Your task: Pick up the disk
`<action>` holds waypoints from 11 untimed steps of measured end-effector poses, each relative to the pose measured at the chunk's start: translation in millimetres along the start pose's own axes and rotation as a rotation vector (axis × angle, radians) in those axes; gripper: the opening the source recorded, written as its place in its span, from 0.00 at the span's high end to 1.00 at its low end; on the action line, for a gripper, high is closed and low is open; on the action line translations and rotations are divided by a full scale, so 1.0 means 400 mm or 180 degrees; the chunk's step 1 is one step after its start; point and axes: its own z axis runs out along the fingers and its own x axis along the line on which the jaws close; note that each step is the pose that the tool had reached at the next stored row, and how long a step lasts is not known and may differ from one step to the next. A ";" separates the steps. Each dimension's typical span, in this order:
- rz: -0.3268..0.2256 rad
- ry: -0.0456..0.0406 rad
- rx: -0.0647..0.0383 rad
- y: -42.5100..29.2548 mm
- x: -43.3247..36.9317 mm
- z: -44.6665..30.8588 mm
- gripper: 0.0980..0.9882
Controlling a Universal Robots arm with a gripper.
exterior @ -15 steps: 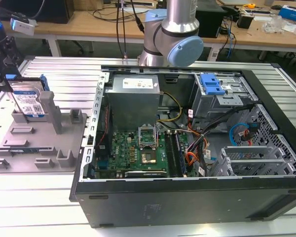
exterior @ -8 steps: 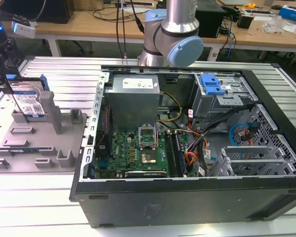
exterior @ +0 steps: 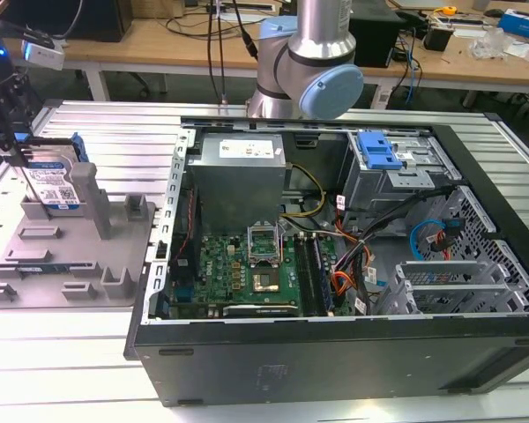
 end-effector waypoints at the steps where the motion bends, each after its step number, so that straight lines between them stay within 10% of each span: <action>1: 0.0000 0.0000 0.0000 0.000 0.000 0.000 0.60; 11: -0.0002 0.0000 -0.0001 0.000 -0.007 0.004 0.60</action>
